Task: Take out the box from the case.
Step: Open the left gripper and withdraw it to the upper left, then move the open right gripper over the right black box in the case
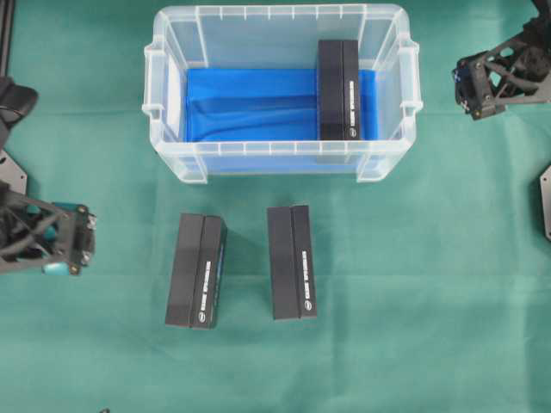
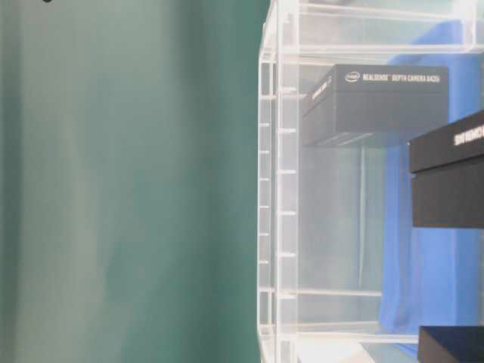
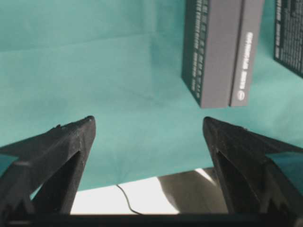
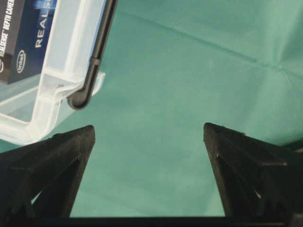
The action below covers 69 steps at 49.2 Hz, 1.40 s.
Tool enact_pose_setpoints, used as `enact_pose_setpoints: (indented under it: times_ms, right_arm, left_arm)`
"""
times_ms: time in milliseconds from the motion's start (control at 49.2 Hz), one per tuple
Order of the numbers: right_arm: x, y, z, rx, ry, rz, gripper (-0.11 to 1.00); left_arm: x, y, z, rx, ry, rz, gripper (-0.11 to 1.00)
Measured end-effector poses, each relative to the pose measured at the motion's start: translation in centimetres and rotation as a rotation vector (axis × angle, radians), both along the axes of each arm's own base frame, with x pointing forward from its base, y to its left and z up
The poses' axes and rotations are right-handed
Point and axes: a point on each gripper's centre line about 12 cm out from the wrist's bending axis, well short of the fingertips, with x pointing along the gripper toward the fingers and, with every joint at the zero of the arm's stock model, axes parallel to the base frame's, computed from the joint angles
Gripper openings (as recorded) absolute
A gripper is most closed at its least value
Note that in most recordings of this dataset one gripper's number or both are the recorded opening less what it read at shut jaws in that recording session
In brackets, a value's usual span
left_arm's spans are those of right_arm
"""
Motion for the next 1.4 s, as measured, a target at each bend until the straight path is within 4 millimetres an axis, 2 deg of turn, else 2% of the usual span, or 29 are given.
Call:
enact_pose_setpoints:
  times_ms: [122, 305, 732, 956, 1119, 1404]
  right_arm:
    - [0.0, 0.0, 0.0, 0.0, 0.0, 0.0, 0.94]
    - [0.0, 0.0, 0.0, -0.002, 0.001, 0.001, 0.94]
    - [-0.1, 0.0, 0.0, 0.004, -0.003, -0.016, 0.94]
    - [-0.2, -0.2, 0.0, 0.005, -0.003, -0.034, 0.94]
    - [-0.3, -0.6, 0.0, 0.005, -0.001, -0.051, 0.94]
    - [-0.5, -1.1, 0.0, 0.006, 0.0, -0.077, 0.94]
  left_arm:
    - [-0.4, 0.4, 0.0, 0.004, 0.006, 0.007, 0.99]
    - [-0.8, 2.7, 0.2, 0.026, 0.029, 0.037, 0.99]
    - [-2.0, 12.5, 0.4, 0.083, 0.078, 0.016, 0.99]
    - [-2.7, 16.5, 0.0, 0.07, 0.127, 0.01, 0.99]
    - [-2.5, 17.8, 0.0, 0.067, 0.14, 0.006, 0.99]
    - [-2.3, 17.8, 0.0, 0.053, 0.135, 0.007, 0.99]
